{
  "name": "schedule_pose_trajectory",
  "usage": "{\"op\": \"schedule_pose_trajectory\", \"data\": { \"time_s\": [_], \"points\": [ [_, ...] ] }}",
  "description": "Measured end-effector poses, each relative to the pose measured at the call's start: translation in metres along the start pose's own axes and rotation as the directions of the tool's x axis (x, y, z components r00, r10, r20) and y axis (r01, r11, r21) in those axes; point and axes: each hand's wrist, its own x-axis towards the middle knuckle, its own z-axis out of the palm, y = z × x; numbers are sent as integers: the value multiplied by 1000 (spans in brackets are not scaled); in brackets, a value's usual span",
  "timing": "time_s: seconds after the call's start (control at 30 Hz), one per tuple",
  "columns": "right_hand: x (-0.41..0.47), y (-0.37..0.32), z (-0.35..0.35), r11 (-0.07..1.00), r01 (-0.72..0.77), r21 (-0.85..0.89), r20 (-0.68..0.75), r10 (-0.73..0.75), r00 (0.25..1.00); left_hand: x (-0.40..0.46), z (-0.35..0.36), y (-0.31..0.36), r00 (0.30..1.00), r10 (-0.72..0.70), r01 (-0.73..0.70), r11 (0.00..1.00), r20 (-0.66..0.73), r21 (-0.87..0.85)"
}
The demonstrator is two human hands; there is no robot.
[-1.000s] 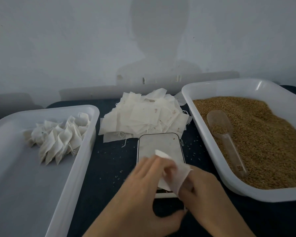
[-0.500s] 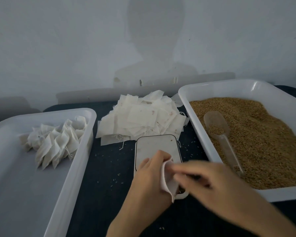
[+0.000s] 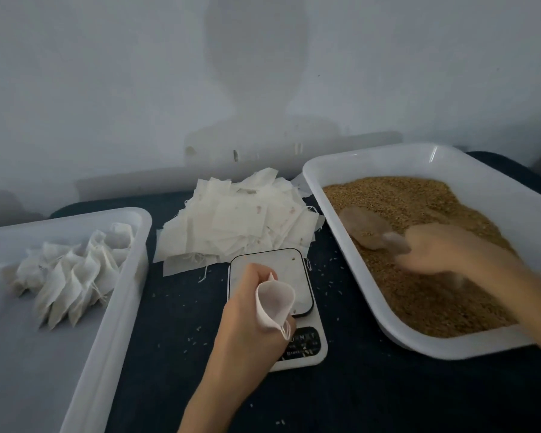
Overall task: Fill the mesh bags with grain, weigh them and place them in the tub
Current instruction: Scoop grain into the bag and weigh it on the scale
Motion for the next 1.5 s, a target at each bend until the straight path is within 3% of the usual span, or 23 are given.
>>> {"op": "schedule_pose_trajectory", "data": {
  "time_s": [0.1,0.2,0.33,0.5,0.7,0.9,1.03,1.3,1.5],
  "points": [
    [-16,28,-38,999,0,41,-1,0,1000,1,-4,-2,999,-16,16,1000,-41,16],
    [-39,40,-72,996,-21,-87,34,24,999,3,-4,-2,998,-22,22,1000,-55,11],
    [-35,26,-57,977,-4,-214,104,27,994,2,0,1,999,-26,26,1000,-35,-9],
    [-1,2,-3,1000,-10,5,8,10,1000,-5,0,5,1000,-14,14,1000,-11,-19],
    [-7,30,8,988,-29,154,-88,43,995,-9,-6,4,999,-31,31,1000,-38,0],
    [-44,34,19,907,141,397,-371,18,928,-5,-1,5,998,-45,44,999,-33,-31],
    [-57,23,17,789,252,560,-435,21,900,3,1,7,998,-56,55,998,-31,-26],
    [-93,10,-42,773,488,406,-371,-348,861,34,-2,12,995,-97,97,994,-13,44],
    [-104,5,-74,790,542,286,-282,-471,836,35,-1,11,997,-76,75,997,10,36]
  ]
}}
